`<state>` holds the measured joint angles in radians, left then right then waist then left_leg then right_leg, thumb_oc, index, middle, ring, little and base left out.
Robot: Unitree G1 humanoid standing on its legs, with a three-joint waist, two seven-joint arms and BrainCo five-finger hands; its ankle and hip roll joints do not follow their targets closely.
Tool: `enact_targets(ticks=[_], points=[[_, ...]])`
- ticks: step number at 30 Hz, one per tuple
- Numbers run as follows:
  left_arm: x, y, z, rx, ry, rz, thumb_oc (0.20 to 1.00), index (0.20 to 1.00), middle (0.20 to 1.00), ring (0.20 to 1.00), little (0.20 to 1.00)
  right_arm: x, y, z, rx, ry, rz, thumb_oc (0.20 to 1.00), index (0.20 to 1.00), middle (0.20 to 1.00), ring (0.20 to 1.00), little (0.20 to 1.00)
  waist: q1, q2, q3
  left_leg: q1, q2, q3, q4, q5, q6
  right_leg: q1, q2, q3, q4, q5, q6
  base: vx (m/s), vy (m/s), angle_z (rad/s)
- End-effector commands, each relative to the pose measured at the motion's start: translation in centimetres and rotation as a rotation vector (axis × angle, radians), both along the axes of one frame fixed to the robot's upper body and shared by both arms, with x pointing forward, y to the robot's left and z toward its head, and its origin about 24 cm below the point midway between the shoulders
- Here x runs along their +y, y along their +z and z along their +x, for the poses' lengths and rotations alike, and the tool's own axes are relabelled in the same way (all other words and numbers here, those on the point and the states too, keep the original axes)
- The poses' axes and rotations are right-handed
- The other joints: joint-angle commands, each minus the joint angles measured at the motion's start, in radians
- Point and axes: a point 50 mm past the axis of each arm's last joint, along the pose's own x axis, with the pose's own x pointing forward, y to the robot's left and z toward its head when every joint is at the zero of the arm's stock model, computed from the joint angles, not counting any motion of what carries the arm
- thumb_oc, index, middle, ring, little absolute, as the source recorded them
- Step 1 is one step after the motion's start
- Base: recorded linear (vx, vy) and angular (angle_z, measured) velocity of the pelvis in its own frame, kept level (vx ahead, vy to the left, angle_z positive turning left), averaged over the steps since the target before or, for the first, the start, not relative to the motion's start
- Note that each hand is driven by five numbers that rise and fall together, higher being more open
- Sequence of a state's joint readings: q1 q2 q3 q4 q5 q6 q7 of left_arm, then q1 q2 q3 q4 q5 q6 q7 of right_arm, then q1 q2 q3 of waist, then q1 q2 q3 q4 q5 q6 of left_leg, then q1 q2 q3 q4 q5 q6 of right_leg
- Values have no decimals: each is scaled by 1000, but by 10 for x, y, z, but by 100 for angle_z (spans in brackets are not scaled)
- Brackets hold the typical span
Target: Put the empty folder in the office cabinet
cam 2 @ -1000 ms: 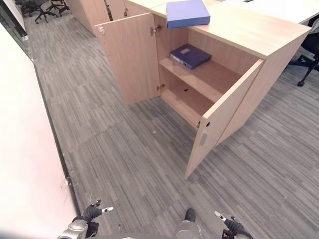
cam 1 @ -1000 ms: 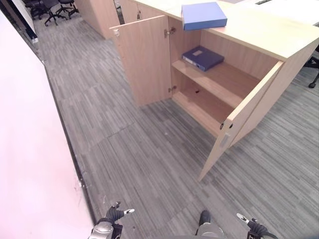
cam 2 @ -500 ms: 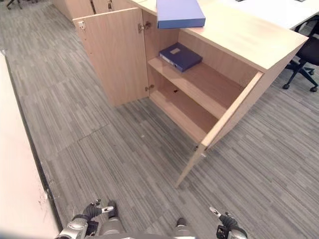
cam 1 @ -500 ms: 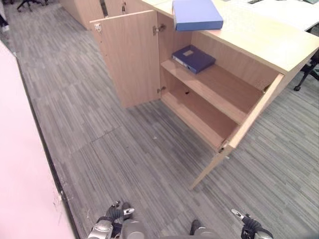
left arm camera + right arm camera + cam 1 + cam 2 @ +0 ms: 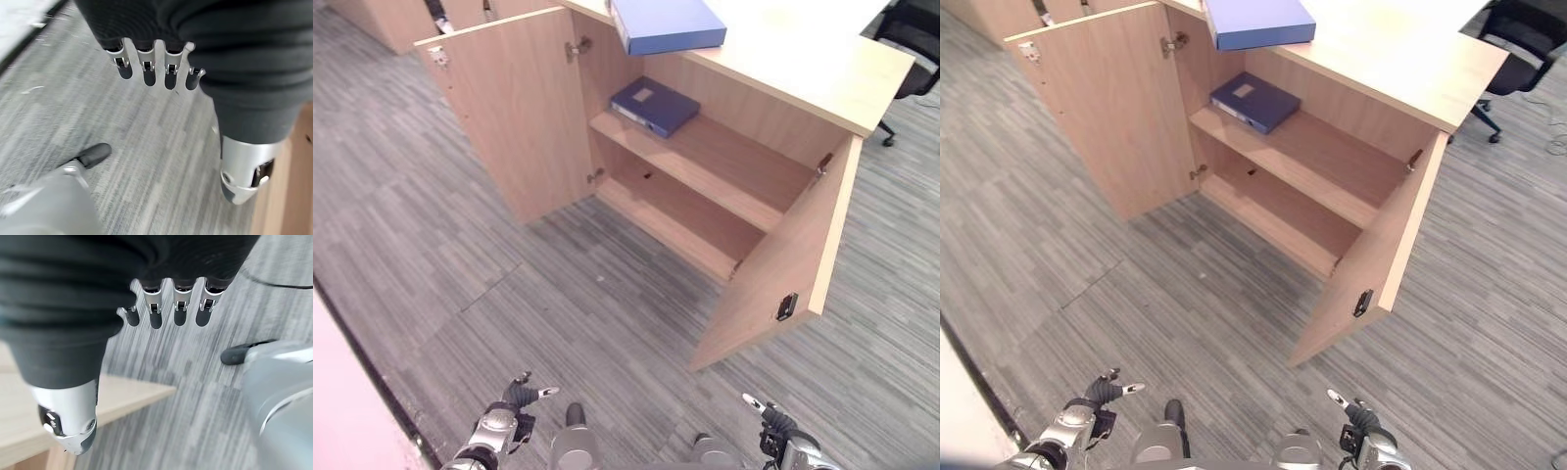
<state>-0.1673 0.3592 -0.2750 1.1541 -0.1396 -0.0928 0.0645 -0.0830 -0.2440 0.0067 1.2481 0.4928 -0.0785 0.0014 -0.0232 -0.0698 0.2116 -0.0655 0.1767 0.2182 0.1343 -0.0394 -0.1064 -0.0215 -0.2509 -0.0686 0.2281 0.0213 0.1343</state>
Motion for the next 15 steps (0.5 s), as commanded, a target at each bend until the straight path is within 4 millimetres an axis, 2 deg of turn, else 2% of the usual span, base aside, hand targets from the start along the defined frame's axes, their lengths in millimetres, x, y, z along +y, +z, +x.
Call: enact_targets(ticks=[1,2,3,5,6,7,8,9,10,11,12,15], points=[[-1,0,-5,-12,-52,14,1000,1000,1000,1000,1000,-8,7,9,-57,16,-12,1000,1000,1000,1000,1000,-2,43,-23,-46,74,-80,-56,112,-12,9,-14,11,94,44,127,127,594,-96],[0,0,-5,-9,-66,21,1000,1000,1000,1000,1000,-4,7,13,-75,5,0,1000,1000,1000,1000,1000,-2,48,-11,25,31,13,-94,81,16,-27,-94,-115,130,132,122,105,545,-86],[1,-1,-7,-1,-67,26,1000,1000,1000,1000,1000,-4,8,14,-81,2,2,1000,1000,1000,1000,1000,8,54,-10,51,14,55,-111,73,20,-22,-148,-229,130,155,114,118,697,-119],[1,-3,-12,17,-66,25,1000,1000,1000,1000,1000,-2,9,18,-89,25,-3,1000,1000,1000,1000,1000,23,70,-13,87,-18,121,-151,64,40,-7,-202,-416,160,154,109,48,385,-159],[1,-3,-12,17,-66,24,1000,1000,1000,1000,1000,-2,9,18,-89,25,-3,1000,1000,1000,1000,1000,21,70,-11,91,-19,120,-154,65,40,-5,-203,-418,161,153,109,26,490,-149],[2,-7,-20,41,-45,20,1000,1000,1000,1000,1000,6,7,20,-86,62,6,1000,1000,1000,1000,1000,25,88,-10,124,-59,183,-185,52,78,-26,-123,-507,240,85,106,52,418,-84],[4,-8,-24,50,-26,17,1000,1000,1000,1000,1000,8,7,19,-80,74,8,1000,1000,1000,1000,1000,31,85,-11,141,-78,189,-189,28,76,-16,-89,-525,236,48,121,-3,414,-140],[4,-8,-24,49,-25,17,1000,1000,1000,1000,1000,8,7,19,-80,75,8,1000,1000,1000,1000,1000,33,85,-7,133,-73,212,-181,44,81,-12,-89,-548,224,64,107,-24,151,-127],[6,-10,-31,57,18,1,1000,1000,1000,1000,1000,12,5,19,-68,99,8,1000,1000,1000,1000,1000,50,81,3,154,-92,229,-160,9,83,-14,-58,-607,234,35,127,-111,73,-116],[5,-12,-36,64,42,-19,1000,1000,1000,1000,1000,13,4,17,-53,107,5,1000,1000,1000,1000,1000,65,86,3,161,-90,261,-125,-4,79,14,-76,-672,173,-5,104,-104,22,-79],[3,-15,-39,74,50,-24,1000,1000,1000,1000,1000,8,4,15,-47,92,-2,1000,1000,1000,1000,1000,47,91,4,156,-70,276,-87,-9,72,13,-52,-615,138,-40,66,-99,-97,-114],[-2,-18,-44,85,75,-48,1000,1000,1000,1000,1000,-1,4,9,-37,61,-16,1000,1000,1000,1000,1000,36,105,-5,150,-36,319,-53,-5,51,31,-17,-571,69,-72,35,-39,-105,-94]])
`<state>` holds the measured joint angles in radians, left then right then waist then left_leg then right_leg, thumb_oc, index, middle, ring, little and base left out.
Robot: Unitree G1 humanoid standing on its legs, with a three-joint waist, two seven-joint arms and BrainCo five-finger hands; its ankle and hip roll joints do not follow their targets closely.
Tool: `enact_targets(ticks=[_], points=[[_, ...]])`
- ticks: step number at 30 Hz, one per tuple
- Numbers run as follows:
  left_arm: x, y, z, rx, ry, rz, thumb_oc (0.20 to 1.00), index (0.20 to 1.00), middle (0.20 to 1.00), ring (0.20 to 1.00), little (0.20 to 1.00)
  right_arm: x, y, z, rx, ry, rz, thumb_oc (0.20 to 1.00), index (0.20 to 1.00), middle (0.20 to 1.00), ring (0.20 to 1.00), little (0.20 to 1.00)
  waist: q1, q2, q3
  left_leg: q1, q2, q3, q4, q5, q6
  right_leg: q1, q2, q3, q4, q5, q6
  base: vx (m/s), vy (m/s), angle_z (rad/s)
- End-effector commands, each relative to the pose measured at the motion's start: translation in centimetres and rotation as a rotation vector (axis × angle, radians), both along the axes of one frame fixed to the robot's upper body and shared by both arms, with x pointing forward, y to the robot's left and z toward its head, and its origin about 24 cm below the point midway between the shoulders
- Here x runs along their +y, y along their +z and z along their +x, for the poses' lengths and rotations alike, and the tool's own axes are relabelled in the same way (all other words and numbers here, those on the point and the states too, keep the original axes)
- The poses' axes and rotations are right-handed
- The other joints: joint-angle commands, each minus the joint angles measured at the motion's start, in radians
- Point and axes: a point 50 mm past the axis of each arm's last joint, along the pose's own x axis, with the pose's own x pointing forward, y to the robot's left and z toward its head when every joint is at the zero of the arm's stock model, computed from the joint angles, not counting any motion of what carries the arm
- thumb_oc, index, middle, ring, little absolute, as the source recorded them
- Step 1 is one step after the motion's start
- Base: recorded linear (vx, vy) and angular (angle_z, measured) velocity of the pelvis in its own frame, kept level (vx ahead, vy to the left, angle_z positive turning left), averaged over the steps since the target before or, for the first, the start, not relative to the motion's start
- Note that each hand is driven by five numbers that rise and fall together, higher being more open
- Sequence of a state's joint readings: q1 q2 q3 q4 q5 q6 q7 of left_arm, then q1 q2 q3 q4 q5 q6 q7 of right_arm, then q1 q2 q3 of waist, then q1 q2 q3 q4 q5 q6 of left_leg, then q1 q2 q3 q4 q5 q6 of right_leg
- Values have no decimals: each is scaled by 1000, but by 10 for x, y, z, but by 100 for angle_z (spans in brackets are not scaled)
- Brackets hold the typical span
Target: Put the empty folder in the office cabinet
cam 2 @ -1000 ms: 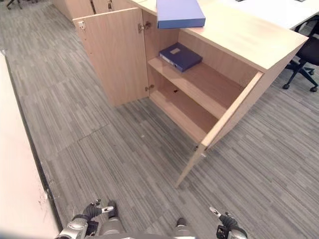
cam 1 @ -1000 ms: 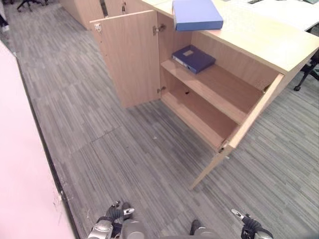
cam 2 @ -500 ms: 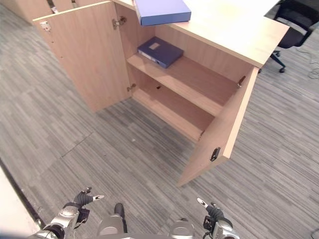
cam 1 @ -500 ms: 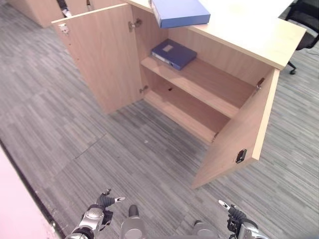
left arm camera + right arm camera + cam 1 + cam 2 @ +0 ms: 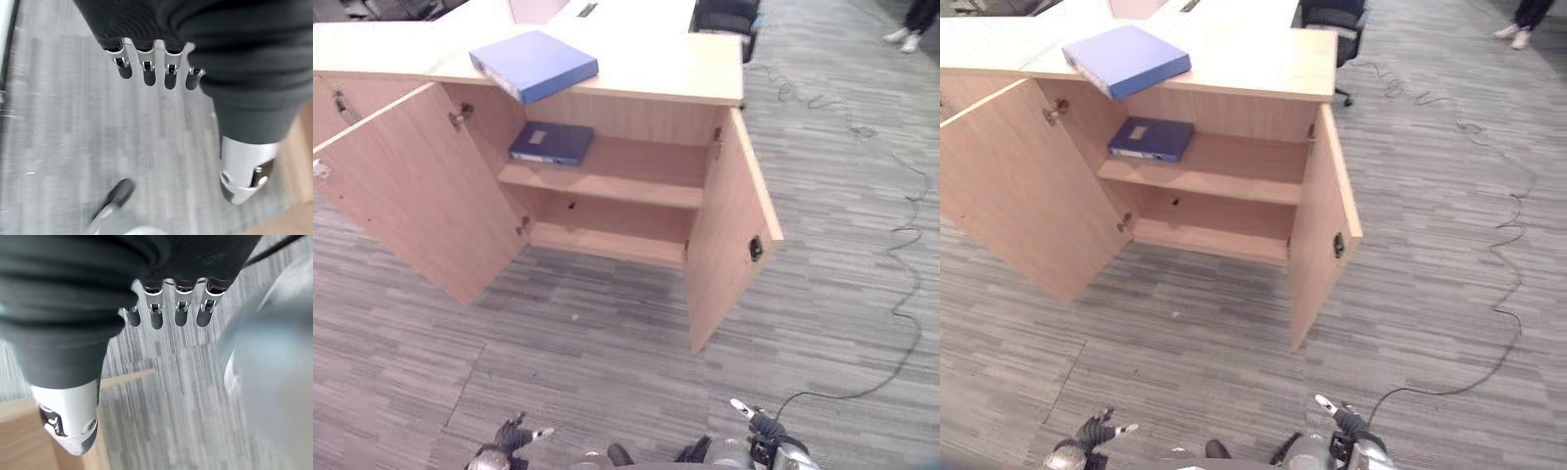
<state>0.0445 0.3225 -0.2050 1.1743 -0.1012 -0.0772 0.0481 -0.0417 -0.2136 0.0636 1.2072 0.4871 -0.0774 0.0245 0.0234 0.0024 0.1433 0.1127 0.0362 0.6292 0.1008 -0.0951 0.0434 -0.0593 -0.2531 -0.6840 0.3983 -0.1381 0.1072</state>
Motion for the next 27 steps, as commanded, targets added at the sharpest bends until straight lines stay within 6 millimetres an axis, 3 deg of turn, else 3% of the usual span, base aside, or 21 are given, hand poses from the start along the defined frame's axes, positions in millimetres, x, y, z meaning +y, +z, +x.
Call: enact_targets(ticks=[1,4,5,6,7,10,11,13,14,18,21,24,27], points=[[-5,11,44,-140,-3,-18,1000,1000,1000,1000,1000,-21,10,16,-44,-24,-64,1000,1000,1000,1000,1000,-19,38,62,-34,118,-83,3,54,-105,76,-7,60,-124,75,50,0,-70,-37],[-9,9,41,-146,15,-42,1000,1000,1000,1000,1000,-31,12,15,-43,-54,-82,1000,1000,1000,1000,1000,-26,41,66,-74,189,-66,124,62,-139,103,27,111,-205,54,12,-2,-158,-86],[-11,10,43,-162,21,-46,1000,1000,1000,1000,1000,-39,15,14,-42,-54,-106,1000,1000,1000,1000,1000,-19,44,83,-122,229,-145,241,101,-184,122,62,165,-237,34,-19,23,-122,-159],[-13,10,45,-172,35,-50,1000,1000,1000,1000,1000,-43,16,15,-41,-49,-119,1000,1000,1000,1000,1000,-18,48,90,-137,233,-206,261,128,-205,130,76,183,-255,27,-26,-29,2,-150],[-15,11,49,-189,54,-55,1000,1000,1000,1000,1000,-50,18,12,-34,-59,-139,1000,1000,1000,1000,1000,-20,47,94,-153,228,-282,227,157,-199,122,71,201,-277,53,-27,-36,136,-99],[-15,12,51,-199,65,-48,1000,1000,1000,1000,1000,-59,19,6,-16,-68,-165,1000,1000,1000,1000,1000,-26,44,90,-137,266,-366,123,176,-213,117,54,238,-275,55,-3,45,175,-66],[-15,12,50,-199,65,-48,1000,1000,1000,1000,1000,-59,19,6,-16,-68,-165,1000,1000,1000,1000,1000,-26,44,91,-136,265,-366,121,178,-213,117,53,238,-275,55,-3,100,154,-56],[-12,12,50,-194,68,-36,1000,1000,1000,1000,1000,-65,19,-1,7,-80,-180,1000,1000,1000,1000,1000,-32,44,83,-128,316,-414,12,217,-229,108,40,258,-262,55,22,131,182,-25],[-12,12,50,-193,68,-36,1000,1000,1000,1000,1000,-65,19,-2,8,-80,-180,1000,1000,1000,1000,1000,-31,44,85,-122,316,-413,8,217,-231,109,39,259,-256,48,22,101,157,-14],[-9,14,55,-209,72,-27,1000,1000,1000,1000,1000,-70,20,-4,14,-88,-192,1000,1000,1000,1000,1000,-29,50,88,-157,400,-453,-87,316,-259,97,8,292,-213,34,52,126,267,-7],[-7,16,58,-213,63,-19,1000,1000,1000,1000,1000,-71,20,-5,18,-95,-192,1000,1000,1000,1000,1000,-25,49,90,-179,436,-441,-112,355,-273,101,-15,303,-172,17,67,169,339,7],[-3,17,57,-203,56,-8,1000,1000,1000,1000,1000,-67,18,-7,27,-86,-177,1000,1000,1000,1000,1000,-17,43,76,-191,447,-406,-97,341,-278,103,-33,309,-133,4,87,159,336,6],[0,20,62,-207,14,9,1000,1000,1000,1000,1000,-58,13,-9,50,-69,-158,1000,1000,1000,1000,1000,1,7,81,-226,410,-420,-20,278,-263,122,-75,314,-100,35,119,155,349,10]])
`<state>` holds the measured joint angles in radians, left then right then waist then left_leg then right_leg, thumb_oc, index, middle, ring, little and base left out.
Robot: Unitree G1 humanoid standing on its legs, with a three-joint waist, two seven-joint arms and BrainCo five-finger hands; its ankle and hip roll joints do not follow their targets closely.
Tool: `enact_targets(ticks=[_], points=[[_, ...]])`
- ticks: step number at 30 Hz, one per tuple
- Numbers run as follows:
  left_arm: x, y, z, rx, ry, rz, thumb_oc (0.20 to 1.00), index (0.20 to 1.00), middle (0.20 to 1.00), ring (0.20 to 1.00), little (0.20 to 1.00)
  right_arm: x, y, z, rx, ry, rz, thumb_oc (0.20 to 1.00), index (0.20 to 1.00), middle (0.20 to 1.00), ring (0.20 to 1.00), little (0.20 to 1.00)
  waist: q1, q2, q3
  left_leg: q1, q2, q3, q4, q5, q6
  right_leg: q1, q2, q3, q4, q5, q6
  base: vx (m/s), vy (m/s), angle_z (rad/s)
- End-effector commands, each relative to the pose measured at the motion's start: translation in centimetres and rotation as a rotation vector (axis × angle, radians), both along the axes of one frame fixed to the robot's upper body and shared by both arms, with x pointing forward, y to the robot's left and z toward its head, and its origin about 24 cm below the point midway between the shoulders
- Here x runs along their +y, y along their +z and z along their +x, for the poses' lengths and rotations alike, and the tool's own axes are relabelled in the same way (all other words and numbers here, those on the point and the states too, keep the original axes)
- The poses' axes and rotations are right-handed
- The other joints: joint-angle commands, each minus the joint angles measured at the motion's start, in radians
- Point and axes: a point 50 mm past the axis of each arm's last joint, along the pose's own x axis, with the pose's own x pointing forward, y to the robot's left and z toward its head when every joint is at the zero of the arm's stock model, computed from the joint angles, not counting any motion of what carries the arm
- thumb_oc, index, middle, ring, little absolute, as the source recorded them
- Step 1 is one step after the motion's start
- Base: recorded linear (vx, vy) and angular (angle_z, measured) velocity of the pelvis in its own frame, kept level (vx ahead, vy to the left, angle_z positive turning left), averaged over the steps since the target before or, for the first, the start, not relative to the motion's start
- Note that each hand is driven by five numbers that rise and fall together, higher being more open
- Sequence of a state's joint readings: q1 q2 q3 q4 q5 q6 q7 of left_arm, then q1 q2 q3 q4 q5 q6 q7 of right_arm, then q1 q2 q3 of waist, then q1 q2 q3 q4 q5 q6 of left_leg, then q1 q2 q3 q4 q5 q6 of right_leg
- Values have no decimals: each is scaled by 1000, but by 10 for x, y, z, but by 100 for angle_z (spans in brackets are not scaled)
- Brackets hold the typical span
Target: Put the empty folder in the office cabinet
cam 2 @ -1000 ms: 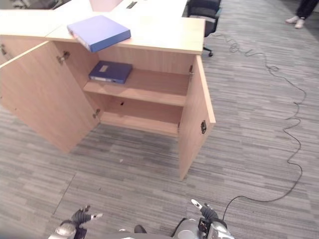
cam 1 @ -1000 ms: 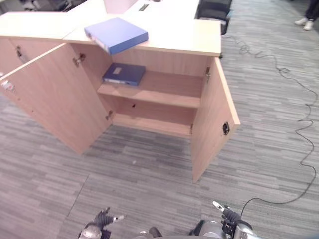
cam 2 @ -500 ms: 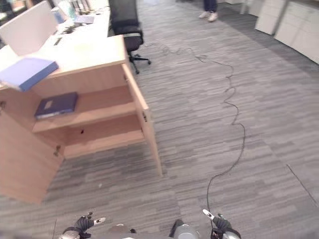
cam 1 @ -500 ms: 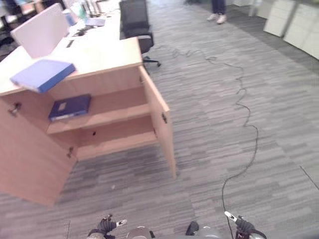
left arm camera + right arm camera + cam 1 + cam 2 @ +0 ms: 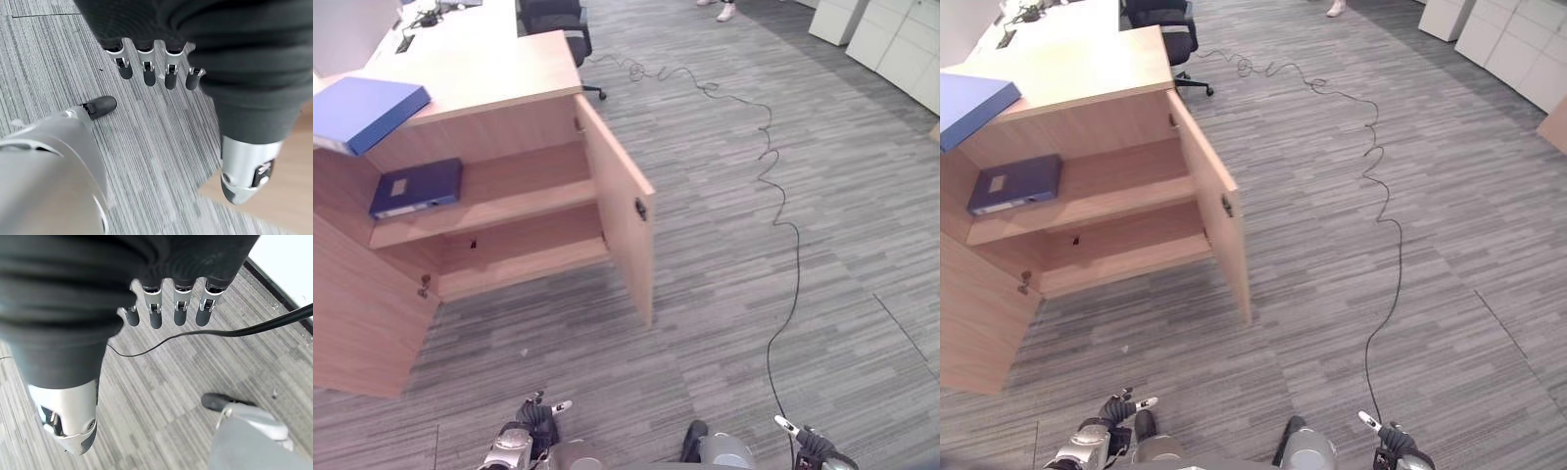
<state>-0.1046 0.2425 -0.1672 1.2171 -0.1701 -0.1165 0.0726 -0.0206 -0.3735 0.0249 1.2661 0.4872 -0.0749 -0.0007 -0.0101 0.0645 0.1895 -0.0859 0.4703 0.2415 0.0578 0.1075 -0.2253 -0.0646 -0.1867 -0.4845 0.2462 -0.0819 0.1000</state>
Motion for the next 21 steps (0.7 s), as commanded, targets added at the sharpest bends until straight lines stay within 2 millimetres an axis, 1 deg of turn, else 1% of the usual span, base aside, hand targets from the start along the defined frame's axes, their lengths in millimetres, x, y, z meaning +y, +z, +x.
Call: enact_targets(ticks=[1,2,3,4,5,6,7,8,9,10,11,12,13,14,15,17,19,20,21], points=[[29,14,10,-46,-59,99,1000,1000,1000,1000,1000,14,-3,13,-19,10,31,1000,1000,1000,1000,1000,38,-72,37,-39,-51,-37,56,51,18,127,-161,123,67,16,136,145,351,21],[30,16,14,-55,-70,104,1000,1000,1000,1000,1000,16,-4,12,-14,9,39,1000,1000,1000,1000,1000,43,-86,40,-51,-76,-37,78,29,33,126,-177,131,85,58,144,157,468,33],[33,20,17,-64,-100,117,1000,1000,1000,1000,1000,24,-6,16,-23,23,63,1000,1000,1000,1000,1000,48,-107,47,-55,-114,-25,101,-11,66,111,-205,153,140,143,154,116,378,39],[33,20,17,-65,-101,118,1000,1000,1000,1000,1000,24,-6,16,-23,23,63,1000,1000,1000,1000,1000,50,-106,43,-59,-113,-23,99,-8,68,106,-204,155,135,149,154,96,368,41],[35,22,20,-74,-107,124,1000,1000,1000,1000,1000,29,-6,20,-37,32,76,1000,1000,1000,1000,1000,52,-111,46,-54,-131,-12,96,-23,87,92,-213,168,165,208,160,99,386,35],[38,24,22,-85,-109,130,1000,1000,1000,1000,1000,36,-6,27,-54,50,92,1000,1000,1000,1000,1000,54,-108,51,-21,-161,10,76,-49,118,61,-231,162,228,271,162,100,385,16],[38,24,22,-85,-109,130,1000,1000,1000,1000,1000,37,-6,27,-54,50,92,1000,1000,1000,1000,1000,56,-107,48,-22,-161,13,72,-45,120,58,-230,165,223,277,162,116,408,2],[40,25,22,-86,-113,137,1000,1000,1000,1000,1000,41,-7,29,-60,68,101,1000,1000,1000,1000,1000,58,-104,50,-3,-181,25,61,-55,137,48,-240,140,252,293,161,163,392,2],[43,25,20,-72,-124,151,1000,1000,1000,1000,1000,48,-7,33,-70,89,118,1000,1000,1000,1000,1000,63,-91,53,38,-215,32,26,-73,162,27,-229,108,305,286,162,164,391,3],[43,25,20,-72,-124,151,1000,1000,1000,1000,1000,48,-7,33,-71,89,118,1000,1000,1000,1000,1000,63,-89,51,36,-213,33,23,-70,163,26,-226,107,299,292,162,219,385,0],[44,25,20,-73,-111,149,1000,1000,1000,1000,1000,52,-8,35,-77,103,125,1000,1000,1000,1000,1000,58,-86,52,62,-238,27,-2,-75,170,5,-197,110,299,263,154,241,279,4],[45,26,21,-84,-88,141,1000,1000,1000,1000,1000,57,-8,36,-85,115,137,1000,1000,1000,1000,1000,54,-85,62,87,-275,4,-17,-86,181,-22,-137,115,259,209,144,239,276,-2],[45,26,21,-85,-88,142,1000,1000,1000,1000,1000,57,-8,36,-85,115,137,1000,1000,1000,1000,1000,53,-83,60,84,-273,2,-18,-83,181,-22,-134,112,253,214,143,266,178,11],[46,26,19,-80,-68,140,1000,1000,1000,1000,1000,58,-8,37,-88,124,137,1000,1000,1000,1000,1000,59,-95,63,109,-302,-8,-35,-96,181,-13,-111,80,159,163,130,177,50,25],[46,25,18,-74,-63,138,1000,1000,1000,1000,1000,58,-8,38,-87,128,133,1000,1000,1000,1000,1000,61,-99,58,114,-315,-12,-46,-98,179,-18,-103,53,98,156,119,263,39,39],[45,22,13,-54,-57,134,1000,1000,1000,1000,1000,57,-7,39,-90,131,128,1000,1000,1000,1000,1000,59,-102,62,143,-334,-28,-57,-115,172,-46,-82,30,12,148,106,226,-12,30],[44,19,11,-35,-61,135,1000,1000,1000,1000,1000,54,-6,38,-97,109,130,1000,1000,1000,1000,1000,46,-100,64,161,-344,-41,-61,-123,165,-64,-63,37,-49,159,110,198,-14,20],[41,17,9,-28,-70,132,1000,1000,1000,1000,1000,53,-6,37,-93,110,127,1000,1000,1000,1000,1000,44,-97,63,168,-349,-45,-69,-121,163,-58,-60,46,-62,167,121,95,-21,38],[41,18,9,-29,-70,132,1000,1000,1000,1000,1000,53,-6,38,-93,110,127,1000,1000,1000,1000,1000,41,-98,60,163,-351,-47,-70,-115,164,-60,-61,43,-68,173,120,138,-71,103]])
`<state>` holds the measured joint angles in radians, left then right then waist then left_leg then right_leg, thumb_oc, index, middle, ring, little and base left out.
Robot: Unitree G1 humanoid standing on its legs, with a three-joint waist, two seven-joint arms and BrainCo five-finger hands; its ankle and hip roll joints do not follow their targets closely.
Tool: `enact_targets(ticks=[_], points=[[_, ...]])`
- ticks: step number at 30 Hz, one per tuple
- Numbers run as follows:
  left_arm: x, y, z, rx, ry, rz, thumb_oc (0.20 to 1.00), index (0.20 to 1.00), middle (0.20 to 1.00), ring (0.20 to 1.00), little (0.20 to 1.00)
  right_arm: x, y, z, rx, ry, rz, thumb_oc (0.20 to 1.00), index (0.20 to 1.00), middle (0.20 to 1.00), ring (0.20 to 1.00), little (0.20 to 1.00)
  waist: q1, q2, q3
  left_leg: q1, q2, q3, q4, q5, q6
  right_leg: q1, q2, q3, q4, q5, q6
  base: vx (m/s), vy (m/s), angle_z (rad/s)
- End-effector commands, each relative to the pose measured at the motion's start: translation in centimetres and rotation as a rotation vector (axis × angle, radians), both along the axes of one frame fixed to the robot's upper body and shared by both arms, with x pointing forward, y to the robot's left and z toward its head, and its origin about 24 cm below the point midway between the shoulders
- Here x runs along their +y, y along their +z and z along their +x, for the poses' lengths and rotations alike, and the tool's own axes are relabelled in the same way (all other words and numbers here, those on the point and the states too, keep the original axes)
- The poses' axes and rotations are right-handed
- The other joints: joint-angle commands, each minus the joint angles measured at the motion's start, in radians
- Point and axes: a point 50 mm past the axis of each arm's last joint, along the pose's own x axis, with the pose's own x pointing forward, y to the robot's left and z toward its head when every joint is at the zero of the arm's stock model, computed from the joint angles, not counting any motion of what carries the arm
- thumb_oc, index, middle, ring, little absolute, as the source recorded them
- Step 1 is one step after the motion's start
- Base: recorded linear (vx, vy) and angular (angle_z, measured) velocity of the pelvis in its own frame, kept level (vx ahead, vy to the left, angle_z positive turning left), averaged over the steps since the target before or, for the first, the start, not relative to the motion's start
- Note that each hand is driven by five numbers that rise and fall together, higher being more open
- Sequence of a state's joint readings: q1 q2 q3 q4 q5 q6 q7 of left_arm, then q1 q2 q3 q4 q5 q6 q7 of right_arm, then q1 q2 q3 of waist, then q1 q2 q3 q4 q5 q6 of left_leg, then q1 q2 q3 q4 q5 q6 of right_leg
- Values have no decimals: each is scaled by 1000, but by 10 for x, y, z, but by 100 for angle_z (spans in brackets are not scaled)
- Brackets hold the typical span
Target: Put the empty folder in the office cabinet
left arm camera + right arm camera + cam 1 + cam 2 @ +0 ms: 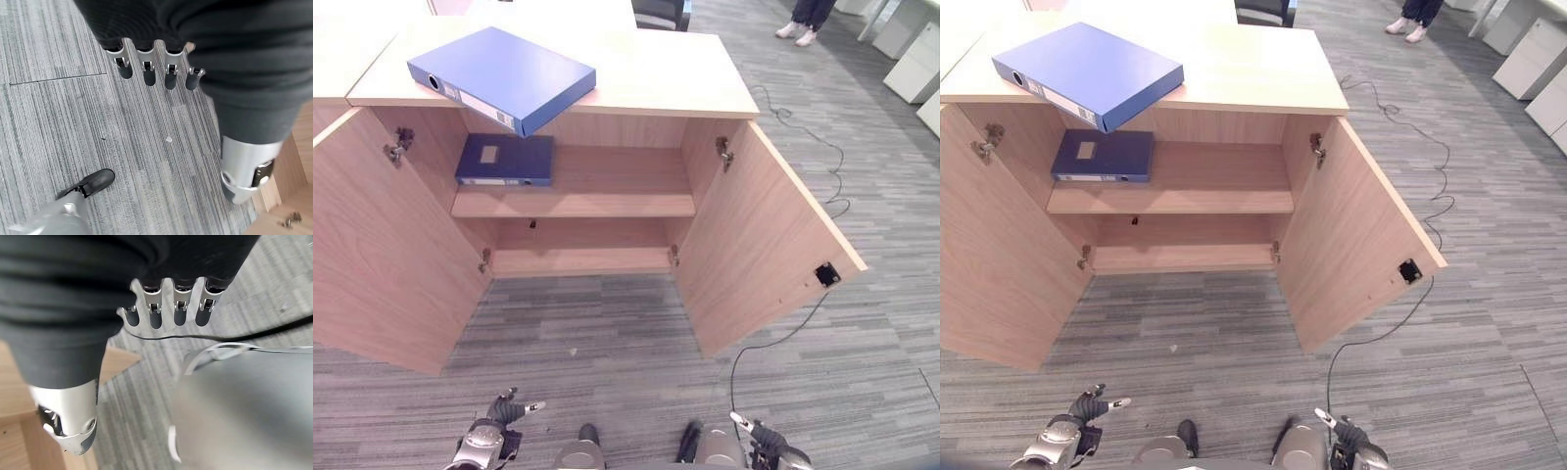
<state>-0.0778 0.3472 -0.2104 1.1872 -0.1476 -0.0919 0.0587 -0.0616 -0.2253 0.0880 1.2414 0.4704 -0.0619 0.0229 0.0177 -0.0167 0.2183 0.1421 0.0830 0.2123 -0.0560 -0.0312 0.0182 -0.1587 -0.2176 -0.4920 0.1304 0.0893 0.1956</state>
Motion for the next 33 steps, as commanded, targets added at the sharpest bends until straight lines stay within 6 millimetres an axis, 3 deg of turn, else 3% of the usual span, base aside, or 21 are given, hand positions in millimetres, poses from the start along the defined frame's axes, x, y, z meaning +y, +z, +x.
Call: enact_targets(ticks=[1,3,7,9,10,11,12,13,14,17,21,22,26,27,30,32,33], points=[[-1,7,15,-66,-34,14,1000,1000,1000,1000,1000,-19,9,11,-51,1,-55,1000,1000,1000,1000,1000,9,-7,20,-53,18,-19,14,33,-94,76,-11,91,6,-25,8,282,-197,139],[-9,0,6,-38,-13,-14,1000,1000,1000,1000,1000,-29,9,3,-21,10,-89,1000,1000,1000,1000,1000,5,21,-3,-63,32,-35,61,28,-127,119,3,60,-45,-41,-20,292,-249,92],[-14,0,10,-57,-7,-35,1000,1000,1000,1000,1000,-37,12,5,-22,23,-117,1000,1000,1000,1000,1000,1,31,9,-125,58,-26,190,24,-172,132,-1,35,-47,-67,-43,23,-121,7],[-17,2,14,-78,-7,-44,1000,1000,1000,1000,1000,-43,14,3,-14,24,-134,1000,1000,1000,1000,1000,-6,35,27,-189,123,20,313,84,-209,152,-5,5,-38,-99,-63,63,-119,17],[-19,4,18,-96,-8,-49,1000,1000,1000,1000,1000,-48,15,2,-5,9,-150,1000,1000,1000,1000,1000,-13,40,36,-208,230,101,343,128,-224,175,-3,-11,-22,-140,-68,112,-68,46],[-19,4,18,-96,-7,-50,1000,1000,1000,1000,1000,-48,15,2,-4,9,-151,1000,1000,1000,1000,1000,-12,41,37,-206,234,103,344,128,-227,176,1,-9,-20,-144,-69,80,-56,63],[-19,4,18,-97,-11,-54,1000,1000,1000,1000,1000,-50,15,0,2,0,-155,1000,1000,1000,1000,1000,-9,42,41,-208,265,155,321,155,-211,181,2,-30,-17,-140,-81,12,-36,36],[-18,3,16,-89,-9,-52,1000,1000,1000,1000,1000,-51,15,-1,4,-4,-156,1000,1000,1000,1000,1000,-8,43,38,-209,271,168,293,156,-206,186,7,-31,-16,-144,-81,143,33,9],[-19,1,12,-71,-4,-48,1000,1000,1000,1000,1000,-53,16,0,6,11,-171,1000,1000,1000,1000,1000,11,57,28,-224,253,112,175,188,-206,197,30,-10,-18,-161,-78,169,45,-13],[-19,0,12,-69,1,-47,1000,1000,1000,1000,1000,-54,17,1,5,21,-177,1000,1000,1000,1000,1000,21,64,28,-239,263,66,110,234,-215,214,37,2,-20,-177,-75,169,93,-14],[-17,0,11,-65,-1,-42,1000,1000,1000,1000,1000,-53,17,3,0,24,-181,1000,1000,1000,1000,1000,34,56,38,-247,320,26,37,282,-227,247,30,39,-10,-196,-59,162,141,-29],[-15,0,10,-62,6,-35,1000,1000,1000,1000,1000,-51,17,4,-3,38,-174,1000,1000,1000,1000,1000,40,59,28,-236,343,-10,45,300,-238,247,32,58,-5,-197,-55,209,296,-9],[-13,-1,6,-47,13,-27,1000,1000,1000,1000,1000,-47,15,4,1,57,-165,1000,1000,1000,1000,1000,46,55,17,-232,353,-56,71,286,-246,247,29,77,12,-205,-50,89,169,-10],[-11,-3,1,-26,15,-20,1000,1000,1000,1000,1000,-44,14,4,5,68,-156,1000,1000,1000,1000,1000,46,50,11,-228,349,-78,86,259,-249,250,21,83,16,-207,-41,54,186,24],[-12,-2,5,-26,-11,-16,1000,1000,1000,1000,1000,-39,13,5,0,56,-142,1000,1000,1000,1000,1000,42,43,6,-235,337,-61,91,241,-250,245,-4,81,29,-193,-25,73,345,3],[-13,1,12,-36,-52,-7,1000,1000,1000,1000,1000,-36,10,2,8,39,-123,1000,1000,1000,1000,1000,33,28,-3,-233,312,-31,86,213,-240,244,-52,75,43,-162,1,144,461,0],[-15,2,16,-40,-80,-1,1000,1000,1000,1000,1000,-33,9,0,15,39,-113,1000,1000,1000,1000,1000,26,15,-9,-231,276,-13,84,186,-223,240,-91,78,52,-124,24,145,515,-10]])
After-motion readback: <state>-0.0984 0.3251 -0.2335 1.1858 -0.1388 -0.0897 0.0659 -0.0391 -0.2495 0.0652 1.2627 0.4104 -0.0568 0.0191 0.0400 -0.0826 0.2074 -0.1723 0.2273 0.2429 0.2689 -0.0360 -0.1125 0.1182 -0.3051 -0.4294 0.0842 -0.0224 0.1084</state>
